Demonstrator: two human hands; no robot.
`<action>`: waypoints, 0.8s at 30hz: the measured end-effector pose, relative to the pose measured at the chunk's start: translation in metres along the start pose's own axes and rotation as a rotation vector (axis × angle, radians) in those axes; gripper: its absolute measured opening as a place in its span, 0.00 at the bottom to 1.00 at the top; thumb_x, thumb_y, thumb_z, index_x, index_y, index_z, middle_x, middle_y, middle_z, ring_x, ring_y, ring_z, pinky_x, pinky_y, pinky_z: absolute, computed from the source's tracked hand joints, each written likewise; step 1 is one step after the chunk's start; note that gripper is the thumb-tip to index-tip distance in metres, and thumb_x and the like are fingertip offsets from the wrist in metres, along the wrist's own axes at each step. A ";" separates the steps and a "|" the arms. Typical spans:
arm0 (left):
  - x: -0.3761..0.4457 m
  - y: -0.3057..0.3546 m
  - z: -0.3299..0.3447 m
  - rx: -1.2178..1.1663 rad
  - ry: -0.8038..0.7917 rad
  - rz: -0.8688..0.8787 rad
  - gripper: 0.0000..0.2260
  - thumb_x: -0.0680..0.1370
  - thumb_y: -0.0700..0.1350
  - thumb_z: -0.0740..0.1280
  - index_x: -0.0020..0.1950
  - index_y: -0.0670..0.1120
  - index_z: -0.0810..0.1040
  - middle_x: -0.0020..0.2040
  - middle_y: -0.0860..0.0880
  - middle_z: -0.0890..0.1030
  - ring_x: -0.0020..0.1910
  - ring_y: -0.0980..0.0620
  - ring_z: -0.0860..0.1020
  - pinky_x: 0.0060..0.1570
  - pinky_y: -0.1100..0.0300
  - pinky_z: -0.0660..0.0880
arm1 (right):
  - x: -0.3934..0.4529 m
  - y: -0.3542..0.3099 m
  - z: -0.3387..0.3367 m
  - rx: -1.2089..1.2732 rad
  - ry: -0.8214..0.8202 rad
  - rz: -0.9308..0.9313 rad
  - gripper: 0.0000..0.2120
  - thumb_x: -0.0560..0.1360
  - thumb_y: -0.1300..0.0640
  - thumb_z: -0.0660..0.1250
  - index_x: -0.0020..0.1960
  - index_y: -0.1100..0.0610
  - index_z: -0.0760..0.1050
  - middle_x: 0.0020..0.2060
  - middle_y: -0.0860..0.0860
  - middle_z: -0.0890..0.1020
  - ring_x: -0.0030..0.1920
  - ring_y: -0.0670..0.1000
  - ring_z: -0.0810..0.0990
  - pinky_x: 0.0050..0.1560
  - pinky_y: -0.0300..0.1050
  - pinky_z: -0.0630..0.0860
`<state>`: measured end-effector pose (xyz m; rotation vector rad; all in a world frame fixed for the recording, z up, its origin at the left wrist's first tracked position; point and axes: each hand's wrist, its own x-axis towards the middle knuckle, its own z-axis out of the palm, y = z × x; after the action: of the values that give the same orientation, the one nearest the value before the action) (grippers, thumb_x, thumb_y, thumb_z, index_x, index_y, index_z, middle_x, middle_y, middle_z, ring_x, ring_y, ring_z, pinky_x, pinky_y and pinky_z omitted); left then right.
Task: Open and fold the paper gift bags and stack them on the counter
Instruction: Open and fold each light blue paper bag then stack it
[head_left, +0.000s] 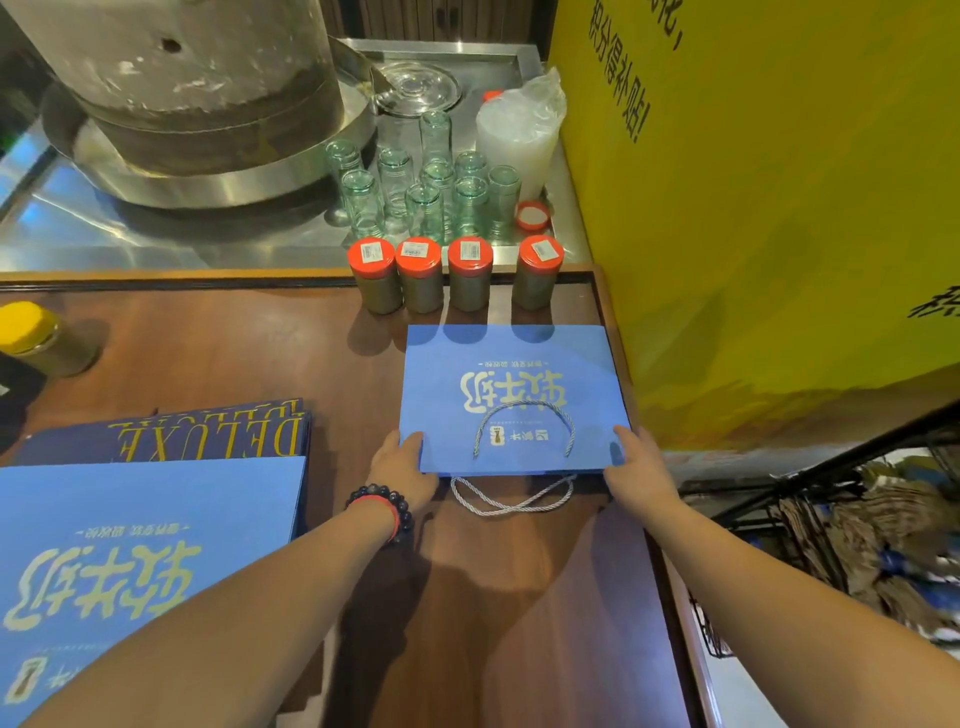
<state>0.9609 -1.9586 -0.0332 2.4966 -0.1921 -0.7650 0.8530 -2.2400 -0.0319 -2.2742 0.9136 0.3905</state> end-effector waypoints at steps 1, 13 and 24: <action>-0.004 0.000 -0.003 0.050 -0.007 0.026 0.23 0.76 0.42 0.64 0.72 0.44 0.67 0.71 0.44 0.64 0.69 0.41 0.66 0.66 0.54 0.66 | -0.005 -0.005 -0.001 -0.032 0.015 -0.026 0.29 0.76 0.63 0.61 0.76 0.55 0.61 0.77 0.54 0.57 0.75 0.57 0.61 0.69 0.50 0.63; -0.079 -0.045 -0.099 0.277 0.074 0.229 0.20 0.78 0.48 0.59 0.69 0.47 0.70 0.70 0.47 0.68 0.68 0.44 0.67 0.64 0.51 0.69 | -0.111 -0.155 0.031 -0.464 0.133 -0.533 0.23 0.76 0.57 0.60 0.71 0.51 0.70 0.63 0.52 0.78 0.62 0.57 0.74 0.57 0.51 0.71; -0.135 -0.244 -0.204 0.365 0.105 -0.058 0.23 0.80 0.51 0.59 0.74 0.47 0.65 0.76 0.44 0.59 0.75 0.43 0.57 0.69 0.48 0.63 | -0.195 -0.254 0.162 -0.672 -0.037 -0.591 0.19 0.75 0.50 0.59 0.63 0.53 0.72 0.56 0.54 0.77 0.58 0.60 0.76 0.48 0.50 0.69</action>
<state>0.9587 -1.6236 0.0504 2.8904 -0.2407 -0.6684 0.8869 -1.8941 0.0582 -2.9786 0.0363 0.5159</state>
